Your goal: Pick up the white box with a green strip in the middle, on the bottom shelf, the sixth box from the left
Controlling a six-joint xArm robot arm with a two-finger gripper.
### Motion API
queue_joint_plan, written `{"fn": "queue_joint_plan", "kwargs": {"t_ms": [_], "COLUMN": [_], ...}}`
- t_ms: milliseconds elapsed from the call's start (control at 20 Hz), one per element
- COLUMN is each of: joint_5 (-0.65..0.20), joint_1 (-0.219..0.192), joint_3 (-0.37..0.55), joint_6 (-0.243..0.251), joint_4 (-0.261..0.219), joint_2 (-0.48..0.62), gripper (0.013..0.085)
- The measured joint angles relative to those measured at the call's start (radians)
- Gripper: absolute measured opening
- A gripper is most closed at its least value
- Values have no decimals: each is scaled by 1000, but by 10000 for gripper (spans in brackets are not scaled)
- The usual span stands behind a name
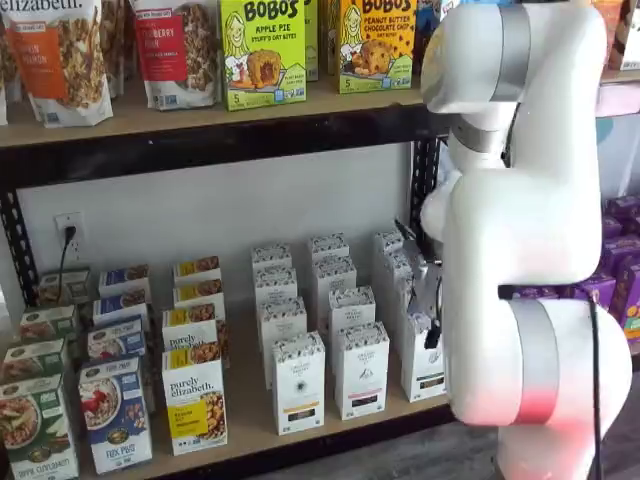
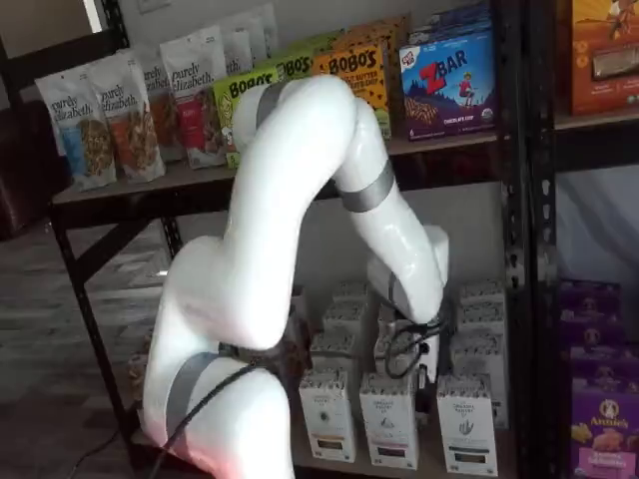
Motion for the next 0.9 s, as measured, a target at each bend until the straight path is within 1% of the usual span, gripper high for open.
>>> {"fn": "queue_joint_plan", "kwargs": {"t_ms": [100,200,300,450,550,650,750,900], "joint_5": [43,64,73,70,68,66,67,76], "joint_1": [-8,-12,-13,-14,-16,-20,-23,-28], "joint_3": [-37,-66,-85,-111,-128,-152,-174,-223], "joint_6": [38,52,56,44,53,87,112,133], "joint_4": [-45,-62,-66,-52,-63,-107,-138,-166], "joint_2": [13,26,36,53,66,86,105,145], "gripper": [850,850,850,850,850,850,850,850]}}
